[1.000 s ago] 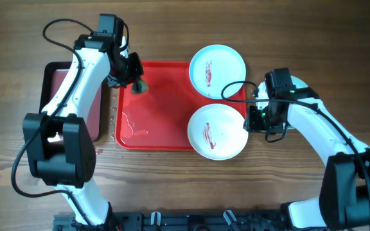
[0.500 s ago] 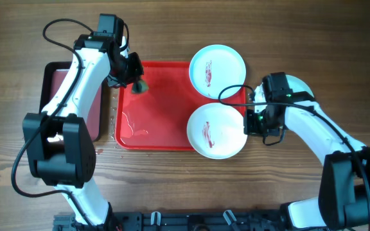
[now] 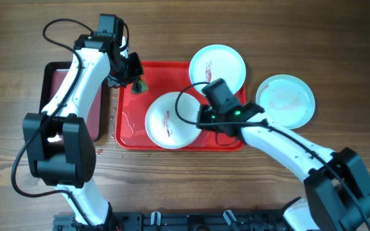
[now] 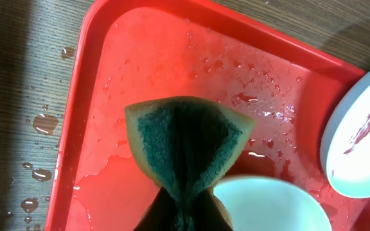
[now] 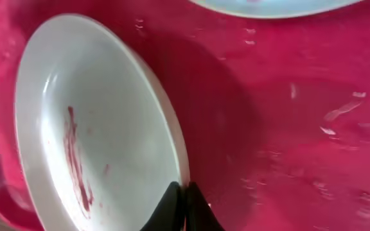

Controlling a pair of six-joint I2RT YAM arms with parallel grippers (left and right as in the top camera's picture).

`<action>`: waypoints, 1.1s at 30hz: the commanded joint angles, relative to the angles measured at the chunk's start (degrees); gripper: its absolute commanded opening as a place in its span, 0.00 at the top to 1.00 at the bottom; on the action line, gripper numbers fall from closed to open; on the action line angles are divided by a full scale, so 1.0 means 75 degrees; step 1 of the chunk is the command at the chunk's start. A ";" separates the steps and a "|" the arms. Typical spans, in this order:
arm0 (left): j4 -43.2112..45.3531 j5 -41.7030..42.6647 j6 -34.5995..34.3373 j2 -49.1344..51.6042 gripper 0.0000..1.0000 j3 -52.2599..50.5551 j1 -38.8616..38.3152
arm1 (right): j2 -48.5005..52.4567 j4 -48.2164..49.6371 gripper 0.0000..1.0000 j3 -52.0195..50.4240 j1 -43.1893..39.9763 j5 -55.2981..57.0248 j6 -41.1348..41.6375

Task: Clean dirty plates on tray and stack at the side
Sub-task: 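Grip the lower-right plate rim with the right gripper and tilt it, then scrub the tilted plate with the sponge in the left gripper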

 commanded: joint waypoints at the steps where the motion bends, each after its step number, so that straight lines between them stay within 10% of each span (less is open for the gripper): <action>1: -0.0003 -0.0052 -0.0073 0.0061 0.96 0.0050 0.0000 | 0.0606 0.0629 0.96 0.0137 0.0425 0.0731 0.1067; 3: -0.0003 -0.0052 -0.0073 0.0061 0.96 0.0050 0.0000 | 0.0845 0.0877 0.94 0.0140 0.0513 0.0729 0.1026; 6: 0.0000 -0.0052 -0.0076 0.0061 0.96 0.0050 0.0000 | 0.0868 0.1029 0.59 0.0204 0.0481 0.0694 0.0146; 10: 0.0000 -0.0052 -0.0076 0.0061 0.96 0.0050 0.0000 | 0.0933 0.1110 0.55 0.0277 0.0431 0.0490 -0.0682; 17: 0.0003 -0.0052 -0.0076 0.0061 0.96 0.0050 0.0000 | 0.1475 0.1355 0.65 0.0318 0.0425 -0.0510 -0.0901; 21: -0.0009 -0.0047 -0.0076 0.0061 0.96 0.0050 -0.0017 | 0.1518 0.1343 0.96 0.0318 0.0425 -0.0367 -0.0312; 33: -0.1451 -0.0047 0.0970 0.0061 0.96 0.0047 -0.0356 | 0.1693 0.2017 0.96 0.0347 0.0000 -0.0860 -0.0743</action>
